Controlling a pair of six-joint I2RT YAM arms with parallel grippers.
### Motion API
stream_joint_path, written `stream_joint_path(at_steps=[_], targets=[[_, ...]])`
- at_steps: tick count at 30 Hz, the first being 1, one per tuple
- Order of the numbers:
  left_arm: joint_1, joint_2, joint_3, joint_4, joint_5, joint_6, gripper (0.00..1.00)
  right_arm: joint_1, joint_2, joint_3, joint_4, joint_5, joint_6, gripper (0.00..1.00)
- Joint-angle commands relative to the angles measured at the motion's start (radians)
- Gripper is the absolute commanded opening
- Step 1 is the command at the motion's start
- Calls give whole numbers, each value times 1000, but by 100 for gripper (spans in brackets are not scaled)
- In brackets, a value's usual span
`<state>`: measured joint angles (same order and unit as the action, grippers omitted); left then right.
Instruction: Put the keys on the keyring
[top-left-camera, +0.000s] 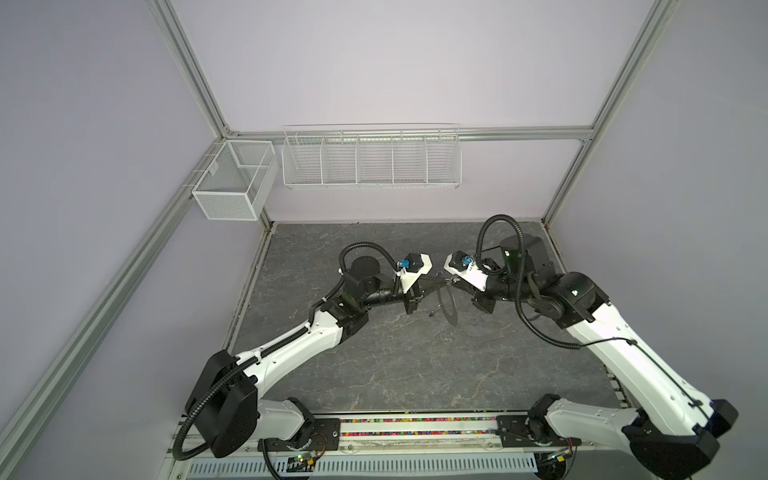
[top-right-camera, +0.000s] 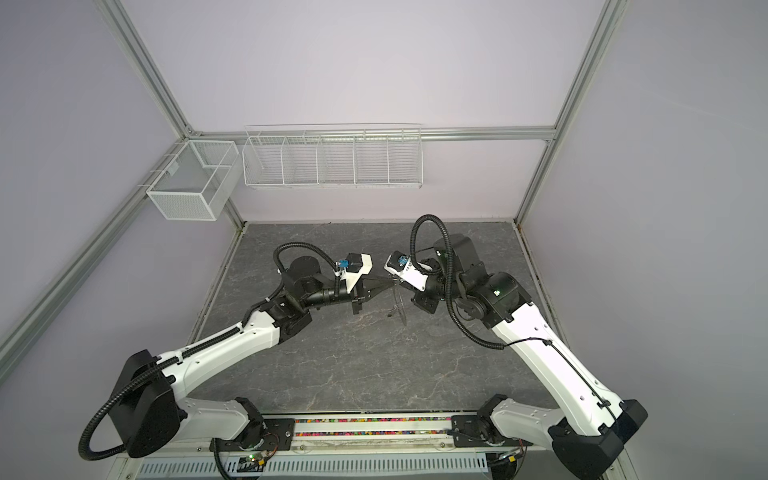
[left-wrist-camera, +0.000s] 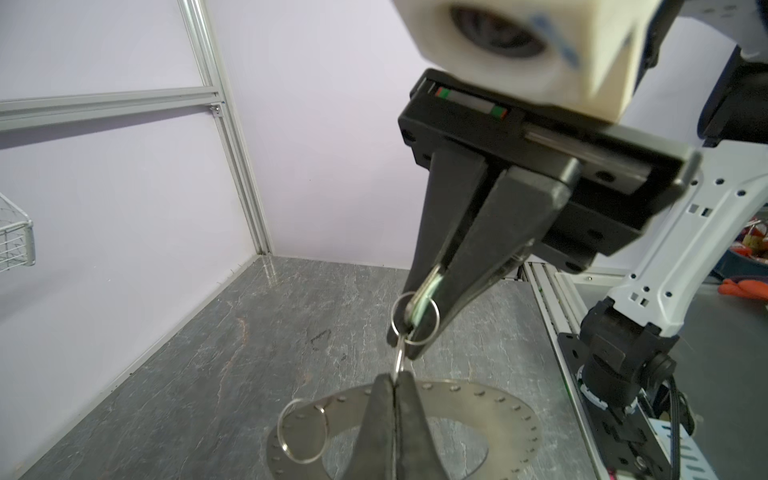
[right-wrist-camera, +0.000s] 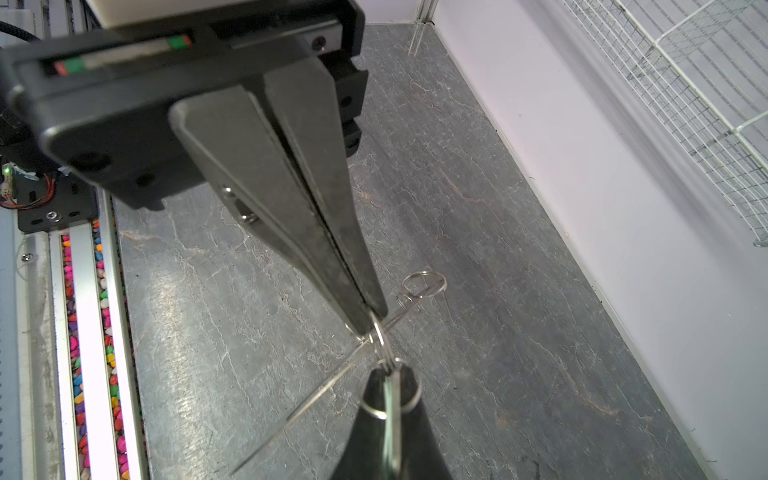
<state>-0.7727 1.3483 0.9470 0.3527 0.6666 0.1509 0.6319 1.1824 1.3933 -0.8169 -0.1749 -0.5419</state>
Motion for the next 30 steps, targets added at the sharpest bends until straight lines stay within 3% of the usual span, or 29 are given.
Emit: stream_joint_path(at_steps=[1, 3, 5, 8, 12, 17, 21, 24, 30], targets=[[0, -15, 29, -124, -18, 77, 0, 4, 24, 36, -18, 18, -41, 6], [2, -11, 27, -147, -32, 86, 0, 3, 48, 36, -31, 43, -54, 6], [4, -23, 3, -137, -109, 69, 32, 4, 76, 35, -47, 54, -66, 6], [44, -73, -72, -85, -231, 33, 64, 3, 127, 25, -55, 44, -69, 6], [141, -168, -158, -81, -365, 9, 67, 6, 235, 46, -7, -27, -58, 6], [260, -295, -202, -161, -635, -12, 68, 52, 417, 197, 32, -151, -50, 7], [303, -356, -220, -179, -766, -50, 69, 59, 466, 215, 134, -236, -23, 7], [306, -352, -221, -207, -834, -56, 70, 56, 521, 180, 149, -211, -37, 7], [306, -303, -264, -167, -858, -56, 70, 41, 604, 7, 191, -60, -75, 7]])
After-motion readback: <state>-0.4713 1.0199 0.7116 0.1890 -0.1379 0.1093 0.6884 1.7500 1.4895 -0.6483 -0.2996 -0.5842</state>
